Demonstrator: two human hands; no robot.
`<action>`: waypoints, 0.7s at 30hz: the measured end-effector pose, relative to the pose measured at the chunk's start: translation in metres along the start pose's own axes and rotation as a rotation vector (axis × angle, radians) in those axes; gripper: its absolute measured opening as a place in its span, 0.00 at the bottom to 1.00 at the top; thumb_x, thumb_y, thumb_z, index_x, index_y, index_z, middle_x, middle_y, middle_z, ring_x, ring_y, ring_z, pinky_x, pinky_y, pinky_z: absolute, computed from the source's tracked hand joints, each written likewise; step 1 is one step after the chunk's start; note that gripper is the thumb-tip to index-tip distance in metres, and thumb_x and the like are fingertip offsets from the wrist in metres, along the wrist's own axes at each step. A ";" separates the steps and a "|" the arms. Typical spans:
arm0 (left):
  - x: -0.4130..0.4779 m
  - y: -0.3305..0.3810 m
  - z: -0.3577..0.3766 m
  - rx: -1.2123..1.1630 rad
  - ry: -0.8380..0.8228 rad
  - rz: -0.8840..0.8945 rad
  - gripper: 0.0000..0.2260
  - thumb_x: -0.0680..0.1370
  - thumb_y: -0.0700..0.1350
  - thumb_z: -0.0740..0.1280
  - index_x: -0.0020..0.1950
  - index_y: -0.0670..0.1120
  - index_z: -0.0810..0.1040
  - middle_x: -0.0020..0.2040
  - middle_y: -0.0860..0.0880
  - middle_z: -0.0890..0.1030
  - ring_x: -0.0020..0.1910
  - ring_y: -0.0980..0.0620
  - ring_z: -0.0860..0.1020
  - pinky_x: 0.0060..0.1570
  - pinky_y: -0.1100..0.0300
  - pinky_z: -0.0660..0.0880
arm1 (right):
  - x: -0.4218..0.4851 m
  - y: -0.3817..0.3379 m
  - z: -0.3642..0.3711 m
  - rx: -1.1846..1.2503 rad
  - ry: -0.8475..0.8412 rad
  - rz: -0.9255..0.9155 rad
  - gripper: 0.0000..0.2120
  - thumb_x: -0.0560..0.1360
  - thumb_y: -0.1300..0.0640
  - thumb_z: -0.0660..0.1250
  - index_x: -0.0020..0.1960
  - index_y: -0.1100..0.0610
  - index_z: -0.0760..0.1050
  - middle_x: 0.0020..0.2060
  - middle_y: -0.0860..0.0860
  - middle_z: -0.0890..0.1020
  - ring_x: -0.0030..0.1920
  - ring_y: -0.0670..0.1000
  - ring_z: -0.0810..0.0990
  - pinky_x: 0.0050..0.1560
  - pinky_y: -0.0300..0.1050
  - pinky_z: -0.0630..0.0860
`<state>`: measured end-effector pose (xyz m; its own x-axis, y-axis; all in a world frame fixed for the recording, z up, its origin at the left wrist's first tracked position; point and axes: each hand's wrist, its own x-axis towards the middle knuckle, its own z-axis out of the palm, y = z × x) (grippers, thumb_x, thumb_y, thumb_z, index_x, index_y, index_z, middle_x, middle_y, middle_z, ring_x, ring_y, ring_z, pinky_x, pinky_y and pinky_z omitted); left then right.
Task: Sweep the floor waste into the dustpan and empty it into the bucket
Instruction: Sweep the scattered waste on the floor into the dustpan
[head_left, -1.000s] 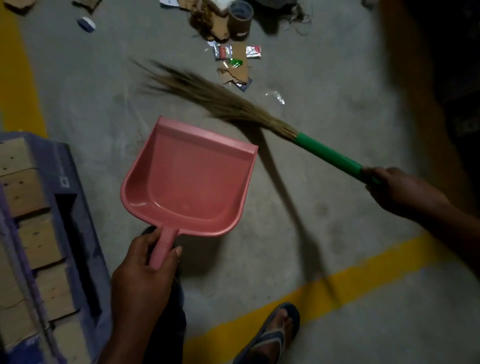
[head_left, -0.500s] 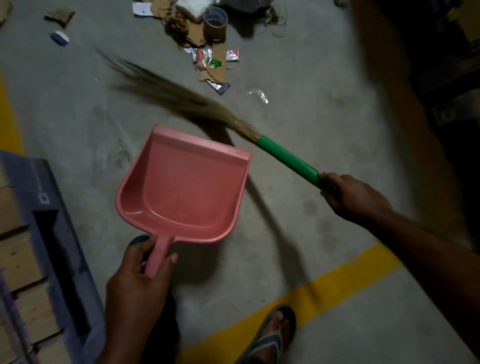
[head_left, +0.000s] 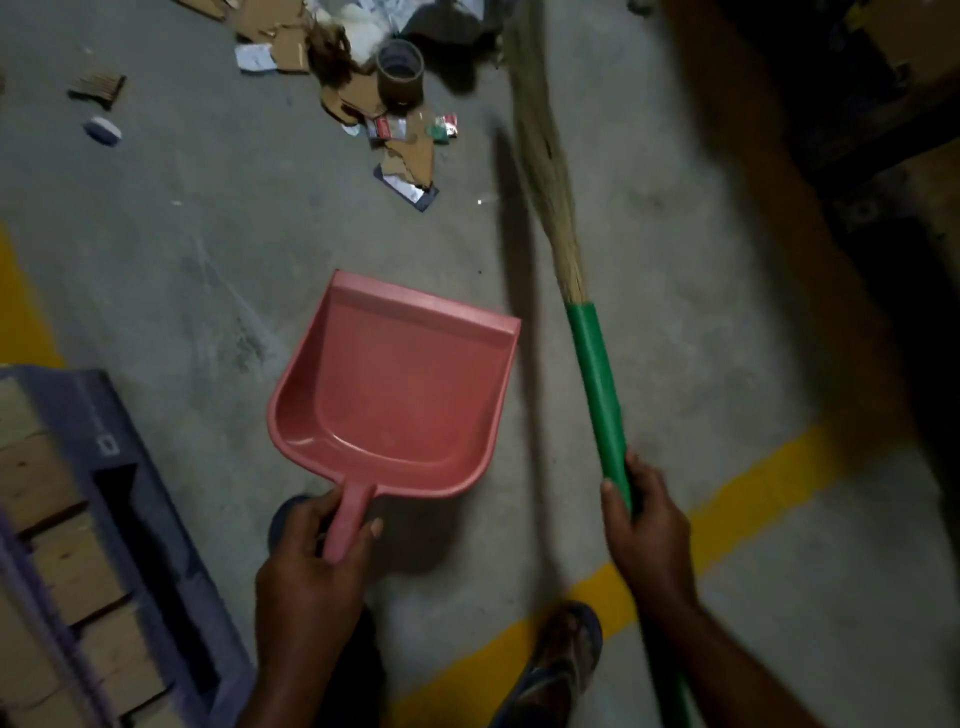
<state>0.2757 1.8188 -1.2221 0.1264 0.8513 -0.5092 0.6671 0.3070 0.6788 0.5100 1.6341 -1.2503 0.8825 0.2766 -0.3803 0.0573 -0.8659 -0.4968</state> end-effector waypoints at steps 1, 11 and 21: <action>0.000 0.006 -0.007 -0.009 -0.014 -0.014 0.19 0.69 0.48 0.79 0.51 0.66 0.77 0.44 0.60 0.83 0.41 0.61 0.80 0.46 0.56 0.77 | -0.019 -0.005 0.010 0.022 -0.011 0.075 0.20 0.76 0.56 0.69 0.67 0.55 0.74 0.57 0.54 0.83 0.57 0.57 0.82 0.54 0.47 0.77; 0.063 0.112 -0.127 0.027 -0.079 0.088 0.29 0.65 0.41 0.81 0.47 0.74 0.75 0.42 0.70 0.81 0.41 0.69 0.79 0.38 0.79 0.71 | -0.057 -0.190 0.096 0.256 -0.255 0.258 0.19 0.67 0.37 0.62 0.58 0.34 0.69 0.42 0.53 0.85 0.41 0.59 0.85 0.41 0.54 0.82; 0.143 0.307 -0.174 0.129 -0.104 0.362 0.17 0.69 0.51 0.77 0.53 0.61 0.76 0.45 0.57 0.83 0.44 0.50 0.82 0.42 0.55 0.76 | -0.004 -0.291 -0.003 0.345 0.093 0.315 0.21 0.60 0.34 0.64 0.54 0.28 0.71 0.38 0.54 0.84 0.37 0.60 0.84 0.39 0.60 0.83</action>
<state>0.3711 2.1085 -0.9946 0.4395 0.8449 -0.3049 0.6516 -0.0662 0.7557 0.4910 1.8842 -1.1021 0.8711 -0.0295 -0.4902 -0.3641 -0.7086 -0.6044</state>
